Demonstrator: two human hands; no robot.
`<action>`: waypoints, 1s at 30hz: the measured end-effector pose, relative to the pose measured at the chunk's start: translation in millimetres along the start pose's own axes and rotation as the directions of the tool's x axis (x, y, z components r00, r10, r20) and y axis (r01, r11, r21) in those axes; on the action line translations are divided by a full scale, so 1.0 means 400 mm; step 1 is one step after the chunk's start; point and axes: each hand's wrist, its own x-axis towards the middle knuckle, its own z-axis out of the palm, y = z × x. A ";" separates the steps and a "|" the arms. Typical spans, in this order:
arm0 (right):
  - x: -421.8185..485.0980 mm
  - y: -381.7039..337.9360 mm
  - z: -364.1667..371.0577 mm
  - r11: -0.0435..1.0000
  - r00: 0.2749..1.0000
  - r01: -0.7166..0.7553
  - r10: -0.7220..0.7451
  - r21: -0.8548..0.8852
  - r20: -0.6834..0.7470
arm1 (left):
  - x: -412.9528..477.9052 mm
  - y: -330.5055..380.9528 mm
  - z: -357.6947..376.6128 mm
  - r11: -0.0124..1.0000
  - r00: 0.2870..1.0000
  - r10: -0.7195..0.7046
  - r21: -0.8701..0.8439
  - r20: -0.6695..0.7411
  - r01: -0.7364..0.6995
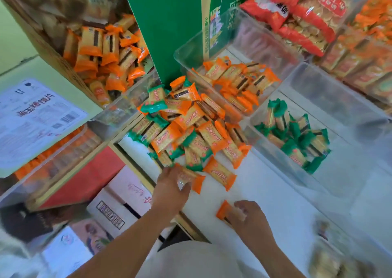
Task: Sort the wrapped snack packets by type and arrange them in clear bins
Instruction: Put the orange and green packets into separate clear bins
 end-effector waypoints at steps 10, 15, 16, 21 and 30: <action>-0.030 0.091 0.015 0.987 0.998 -0.058 0.056 -0.146 -0.017 | -0.021 -0.012 0.046 0.887 0.998 -0.009 0.461 0.062 -0.021; 0.017 -0.025 -0.036 0.993 0.979 0.117 -0.115 0.002 -0.168 | -0.035 -0.043 0.040 0.937 0.987 0.085 0.326 0.138 -0.126; 0.036 -0.053 -0.042 0.986 0.968 0.161 -0.167 -0.045 -0.185 | -0.034 -0.044 0.039 0.921 0.979 0.091 0.358 0.184 -0.153; 0.122 -0.124 -0.021 0.959 0.973 0.215 -0.226 -0.187 -0.038 | -0.045 -0.035 0.019 0.884 0.969 0.125 0.419 0.213 -0.206; 0.143 -0.096 -0.002 0.996 0.993 0.093 -0.094 -0.013 -0.070 | 0.026 0.120 -0.079 0.954 1.000 0.014 -0.299 -0.021 -0.019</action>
